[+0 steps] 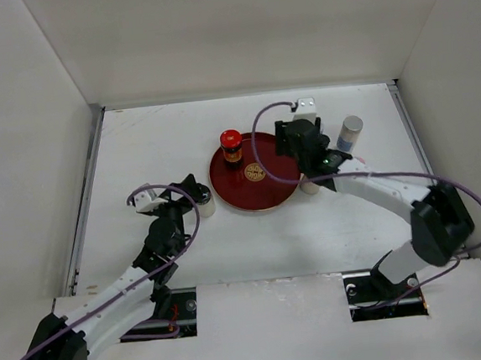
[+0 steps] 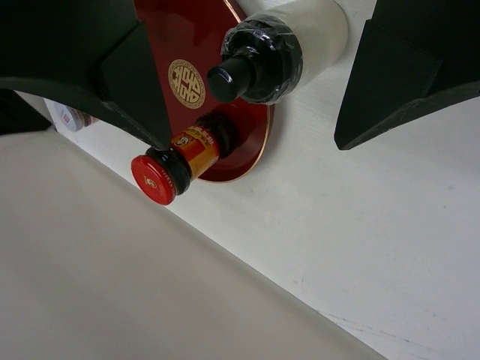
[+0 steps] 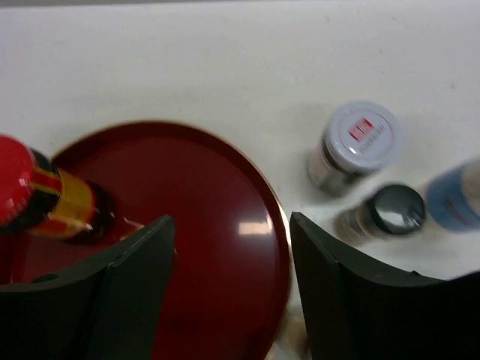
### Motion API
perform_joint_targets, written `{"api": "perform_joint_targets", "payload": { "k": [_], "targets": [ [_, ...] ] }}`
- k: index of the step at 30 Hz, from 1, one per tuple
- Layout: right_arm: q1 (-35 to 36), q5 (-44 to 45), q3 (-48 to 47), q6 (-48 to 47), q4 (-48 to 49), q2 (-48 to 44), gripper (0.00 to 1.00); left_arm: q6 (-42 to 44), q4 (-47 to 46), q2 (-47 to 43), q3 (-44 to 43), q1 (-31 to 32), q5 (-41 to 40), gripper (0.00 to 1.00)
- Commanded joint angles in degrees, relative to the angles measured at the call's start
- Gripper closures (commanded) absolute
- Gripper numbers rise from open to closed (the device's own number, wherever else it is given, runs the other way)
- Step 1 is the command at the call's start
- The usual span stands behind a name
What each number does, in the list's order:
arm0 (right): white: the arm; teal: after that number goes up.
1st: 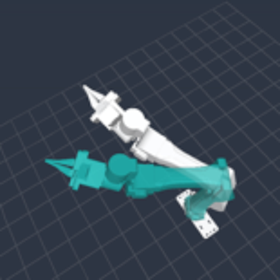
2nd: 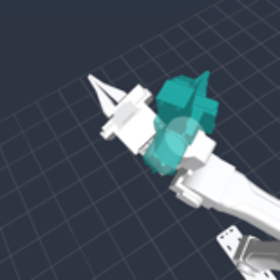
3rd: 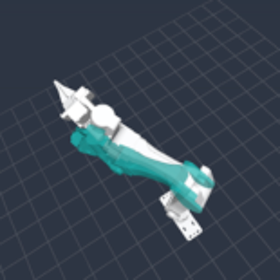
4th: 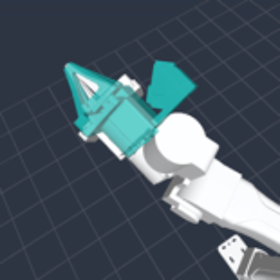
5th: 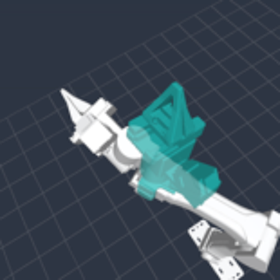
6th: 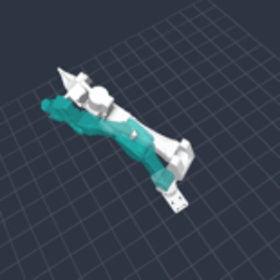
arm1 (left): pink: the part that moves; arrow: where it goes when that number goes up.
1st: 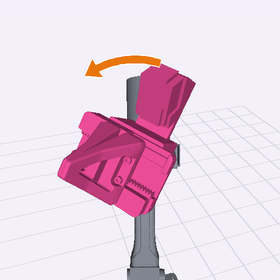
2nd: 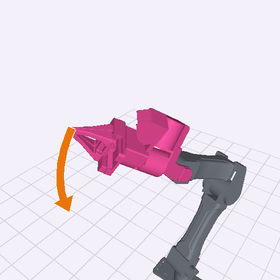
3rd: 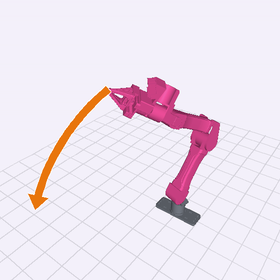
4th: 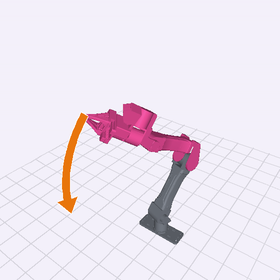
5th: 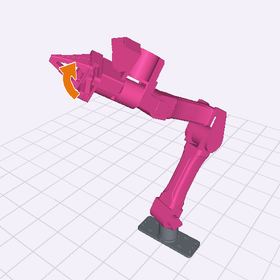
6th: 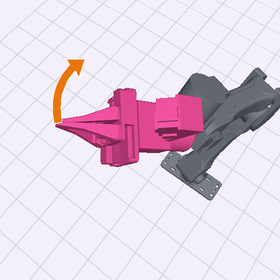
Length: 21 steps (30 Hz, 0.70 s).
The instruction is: Organize the condiment bottles
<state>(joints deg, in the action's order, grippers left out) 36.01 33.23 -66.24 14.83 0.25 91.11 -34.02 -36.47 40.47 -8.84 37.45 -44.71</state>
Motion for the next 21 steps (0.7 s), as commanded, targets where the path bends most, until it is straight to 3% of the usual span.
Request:
{"api": "perform_joint_targets", "payload": {
  "k": [1, 3, 7, 14, 21],
  "targets": [
    [0.8, 3.8, 7.2, 1.0, 0.2, -13.5, 0.23, -0.6, -2.8, 2.2, -0.8, 0.5, 3.0, 0.08],
    [0.8, 3.8, 11.6, 2.0, -3.6, -19.4, 0.11, -0.7, -2.8, 2.9, -1.0, 0.5, 3.6, 0.08],
    [0.8, 3.9, 15.4, 4.8, -13.9, -25.5, 0.00, -1.0, -2.8, 2.6, -1.1, 0.6, 3.6, 0.08],
    [-0.7, -3.7, 18.6, 6.4, -13.1, -22.8, 0.00, -0.9, -2.6, 2.3, -1.4, 0.4, 3.5, 0.08],
    [-3.6, -5.4, 18.1, 5.8, -7.0, -15.8, 0.00, -0.8, -2.8, 2.8, -1.1, 0.2, 3.4, 0.08]
  ]
}}
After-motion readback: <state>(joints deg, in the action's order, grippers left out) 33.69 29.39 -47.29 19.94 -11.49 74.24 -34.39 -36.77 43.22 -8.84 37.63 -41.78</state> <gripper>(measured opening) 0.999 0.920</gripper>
